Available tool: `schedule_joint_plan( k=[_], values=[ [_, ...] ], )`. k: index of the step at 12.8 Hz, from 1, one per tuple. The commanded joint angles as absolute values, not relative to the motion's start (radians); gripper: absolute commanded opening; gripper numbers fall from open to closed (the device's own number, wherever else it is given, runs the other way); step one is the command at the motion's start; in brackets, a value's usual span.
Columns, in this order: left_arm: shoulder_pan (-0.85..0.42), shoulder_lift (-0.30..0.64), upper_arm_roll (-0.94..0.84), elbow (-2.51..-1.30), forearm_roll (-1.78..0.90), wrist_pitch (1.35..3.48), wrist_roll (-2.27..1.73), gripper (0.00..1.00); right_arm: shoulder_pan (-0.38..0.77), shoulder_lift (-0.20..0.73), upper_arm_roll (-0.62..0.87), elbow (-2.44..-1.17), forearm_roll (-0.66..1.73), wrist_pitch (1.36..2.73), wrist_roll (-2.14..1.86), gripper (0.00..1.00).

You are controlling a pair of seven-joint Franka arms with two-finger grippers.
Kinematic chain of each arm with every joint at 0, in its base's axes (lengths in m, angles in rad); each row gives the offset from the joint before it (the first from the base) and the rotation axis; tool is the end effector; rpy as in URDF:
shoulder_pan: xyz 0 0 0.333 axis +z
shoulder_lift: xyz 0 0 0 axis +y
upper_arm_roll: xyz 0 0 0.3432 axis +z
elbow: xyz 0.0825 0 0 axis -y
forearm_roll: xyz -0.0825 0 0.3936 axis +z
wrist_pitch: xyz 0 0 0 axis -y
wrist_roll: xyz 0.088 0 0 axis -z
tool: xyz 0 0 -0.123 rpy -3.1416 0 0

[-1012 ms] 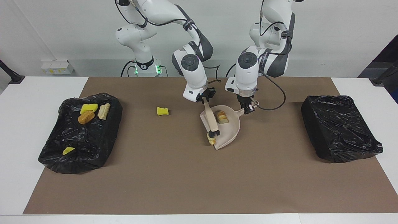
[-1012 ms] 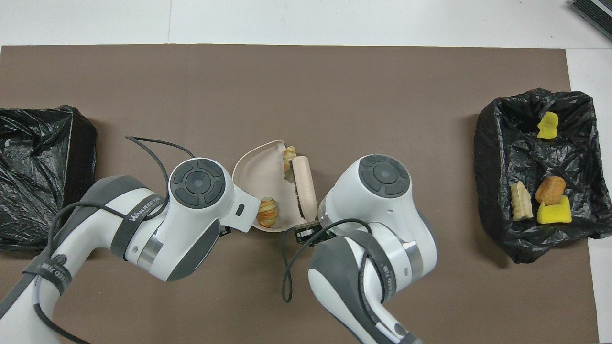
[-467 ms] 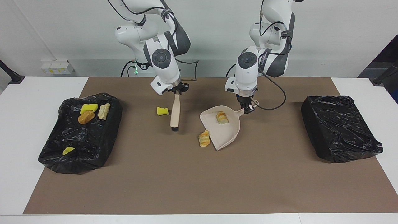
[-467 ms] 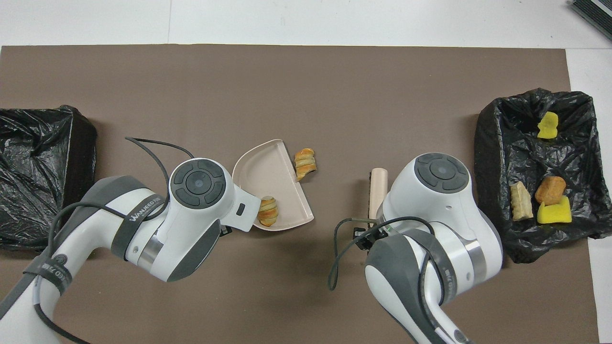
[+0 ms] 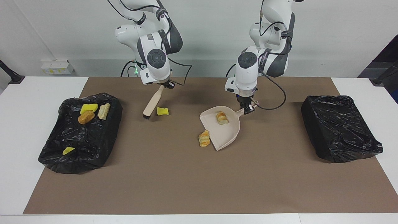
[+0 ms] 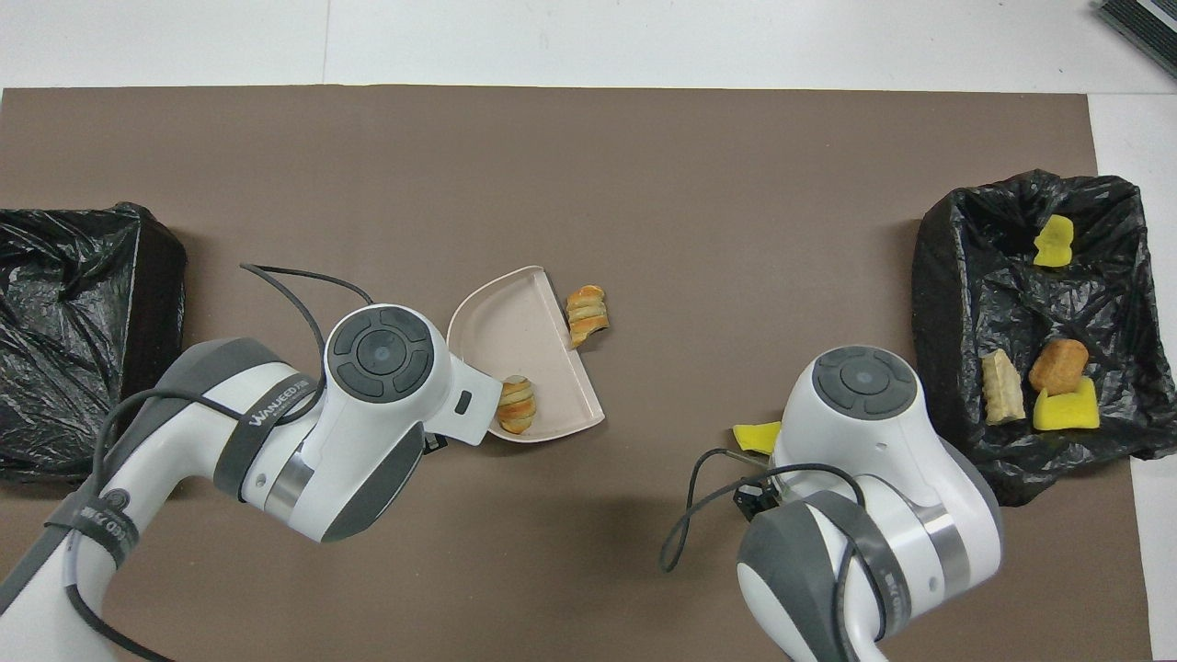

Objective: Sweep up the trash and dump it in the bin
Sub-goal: 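Move the brush with the right gripper behind the yellow sponge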

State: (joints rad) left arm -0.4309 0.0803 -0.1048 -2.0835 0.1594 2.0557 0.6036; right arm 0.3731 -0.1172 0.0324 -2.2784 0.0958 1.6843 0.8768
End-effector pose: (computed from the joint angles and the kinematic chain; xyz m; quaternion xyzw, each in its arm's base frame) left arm 0.4847 -0.2745 0.3860 -0.8164 0.5714 0.0556 0.0623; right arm 0.3970 0.1822 0.3836 0.9399 -0.2432 -0.2149 0.1065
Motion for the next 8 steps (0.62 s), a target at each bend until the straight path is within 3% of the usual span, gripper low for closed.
schedule_joint_plan(
  k=[1, 4, 5, 8],
  values=[
    [-0.443, 0.063, -0.095, -2.108, 0.166, 2.085, 0.578, 0.00, 0.376, -0.316, 0.048, -2.564, 0.100, 1.874, 0.910, 0.00],
    [-0.442, 0.063, -0.095, -2.108, 0.166, 2.085, 0.574, 0.00, 0.406, -0.267, 0.048, -2.563, 0.126, 1.977, 0.897, 0.00],
    [-0.442, 0.063, -0.095, -2.108, 0.166, 2.085, 0.572, 0.00, 0.429, -0.223, 0.048, -2.550, 0.130, 2.061, 0.902, 0.00],
    [-0.440, 0.063, -0.095, -2.108, 0.160, 2.088, 0.572, 0.00, 0.436, -0.063, 0.049, -2.397, 0.161, 2.121, 0.900, 0.00]
  ],
)
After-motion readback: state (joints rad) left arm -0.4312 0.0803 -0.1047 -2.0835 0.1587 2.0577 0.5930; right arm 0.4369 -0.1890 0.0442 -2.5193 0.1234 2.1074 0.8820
